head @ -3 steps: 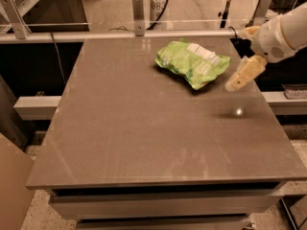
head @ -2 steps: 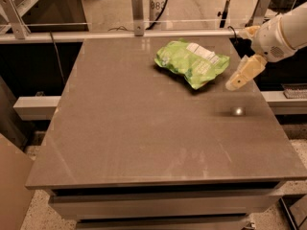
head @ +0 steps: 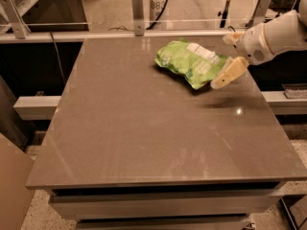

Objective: Pick green rice chip bag

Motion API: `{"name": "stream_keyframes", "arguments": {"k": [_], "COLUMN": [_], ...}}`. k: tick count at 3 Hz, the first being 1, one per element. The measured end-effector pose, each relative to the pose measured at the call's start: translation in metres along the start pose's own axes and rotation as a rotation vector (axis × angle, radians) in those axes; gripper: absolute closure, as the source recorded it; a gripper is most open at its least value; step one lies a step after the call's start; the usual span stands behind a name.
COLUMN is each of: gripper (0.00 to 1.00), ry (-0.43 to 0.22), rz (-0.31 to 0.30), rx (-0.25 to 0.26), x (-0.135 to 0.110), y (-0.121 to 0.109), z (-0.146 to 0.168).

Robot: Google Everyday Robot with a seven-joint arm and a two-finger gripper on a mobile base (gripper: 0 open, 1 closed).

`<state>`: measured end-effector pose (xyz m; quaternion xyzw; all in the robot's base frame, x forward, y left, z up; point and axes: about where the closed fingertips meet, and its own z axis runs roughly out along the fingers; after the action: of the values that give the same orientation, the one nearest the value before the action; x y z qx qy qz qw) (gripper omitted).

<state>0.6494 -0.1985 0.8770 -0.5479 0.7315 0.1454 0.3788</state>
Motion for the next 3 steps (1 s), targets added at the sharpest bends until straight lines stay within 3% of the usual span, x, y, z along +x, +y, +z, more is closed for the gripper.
{"name": "stream_keyframes", "arguments": {"k": [2,3], "gripper": [0.00,0.18], "ry": [-0.131,-0.178], "rz": [0.039,0.043], "rx": [-0.092,-0.121], "x": [-0.008,-0.014], "y": [-0.019,-0.024], "z": [0.051,0.064]}}
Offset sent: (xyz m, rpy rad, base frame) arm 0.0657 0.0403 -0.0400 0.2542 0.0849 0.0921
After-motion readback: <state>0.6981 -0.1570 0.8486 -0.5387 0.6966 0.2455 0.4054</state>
